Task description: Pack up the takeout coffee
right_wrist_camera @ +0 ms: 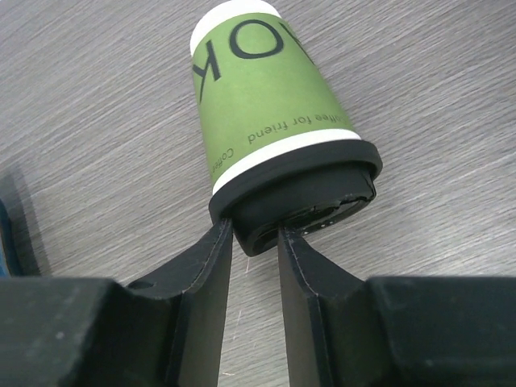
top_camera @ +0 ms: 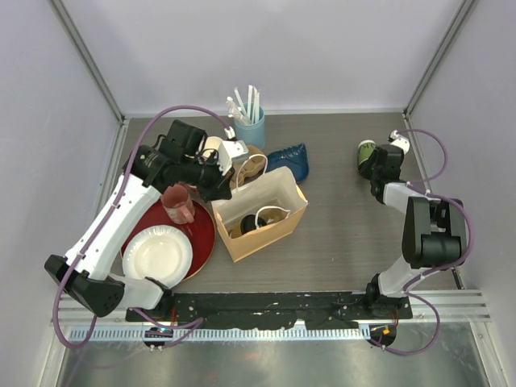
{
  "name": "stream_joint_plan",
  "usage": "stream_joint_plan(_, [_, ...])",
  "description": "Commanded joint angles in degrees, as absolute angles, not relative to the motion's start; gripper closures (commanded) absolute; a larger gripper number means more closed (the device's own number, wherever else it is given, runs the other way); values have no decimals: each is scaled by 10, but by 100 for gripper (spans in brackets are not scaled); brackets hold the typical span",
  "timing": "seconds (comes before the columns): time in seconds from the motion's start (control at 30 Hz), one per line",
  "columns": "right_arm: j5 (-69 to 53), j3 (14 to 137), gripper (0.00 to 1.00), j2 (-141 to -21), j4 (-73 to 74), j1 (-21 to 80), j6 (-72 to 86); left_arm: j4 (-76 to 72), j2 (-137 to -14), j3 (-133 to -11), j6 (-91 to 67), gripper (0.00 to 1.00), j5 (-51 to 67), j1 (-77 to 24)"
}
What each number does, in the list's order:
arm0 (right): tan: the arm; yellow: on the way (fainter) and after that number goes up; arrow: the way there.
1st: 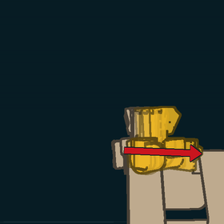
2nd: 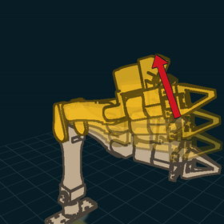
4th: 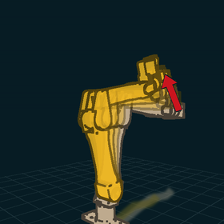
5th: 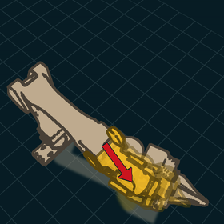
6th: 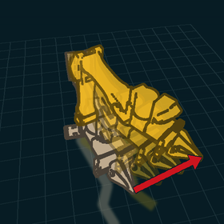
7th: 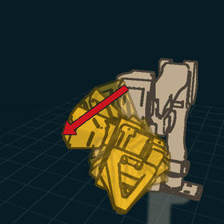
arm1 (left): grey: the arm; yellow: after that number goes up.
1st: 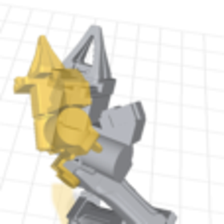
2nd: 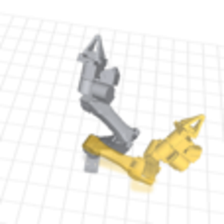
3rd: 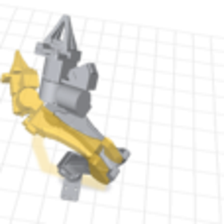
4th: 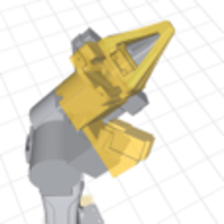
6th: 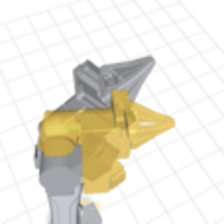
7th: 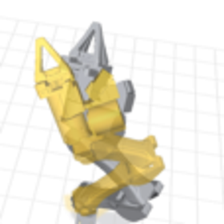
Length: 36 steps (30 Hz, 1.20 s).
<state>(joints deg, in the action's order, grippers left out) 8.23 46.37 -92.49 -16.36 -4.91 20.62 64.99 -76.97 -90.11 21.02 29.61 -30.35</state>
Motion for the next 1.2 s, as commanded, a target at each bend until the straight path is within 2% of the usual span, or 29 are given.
stream_joint_plan(0.0, [77,480,66,-935,-199,-50,180,640,-765,-925,204,100,312,-301])
stream_joint_plan(0.3, [76,478,73,-946,-218,-50,162,642,-767,-930,203,100,315,-301])
stream_joint_plan(0.6, [66,476,95,-933,-200,-50,106,642,-770,-933,204,100,316,-301])
stream_joint_plan(0.7, [68,477,99,-922,-182,-50,89,643,-768,-933,204,100,316,-301])
stream_joint_plan(1.17, [56,572,99,-815,136,-45,57,636,-756,-918,195,100,310,-302])
